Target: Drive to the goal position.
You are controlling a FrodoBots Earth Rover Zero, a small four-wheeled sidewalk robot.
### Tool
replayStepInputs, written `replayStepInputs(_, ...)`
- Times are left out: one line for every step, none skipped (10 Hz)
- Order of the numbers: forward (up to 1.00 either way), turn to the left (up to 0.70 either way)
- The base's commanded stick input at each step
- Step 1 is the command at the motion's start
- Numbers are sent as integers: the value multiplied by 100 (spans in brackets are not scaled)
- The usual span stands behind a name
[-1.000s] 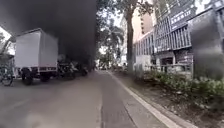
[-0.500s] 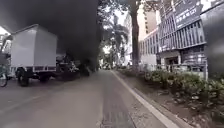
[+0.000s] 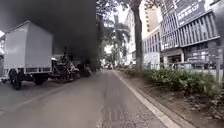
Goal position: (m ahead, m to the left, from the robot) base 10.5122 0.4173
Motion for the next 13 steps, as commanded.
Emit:
replayStepInputs(70, 0)
replayStepInputs(70, 0)
replayStepInputs(70, 0)
replayStepInputs(70, 0)
replayStepInputs(70, 0)
replayStepInputs(70, -11)
replayStepInputs(70, -14)
replayStepInputs(70, -14)
replayStepInputs(70, -14)
replayStepInputs(70, -14)
replayStepInputs(70, -14)
replayStepInputs(70, -14)
replayStepInputs(70, -14)
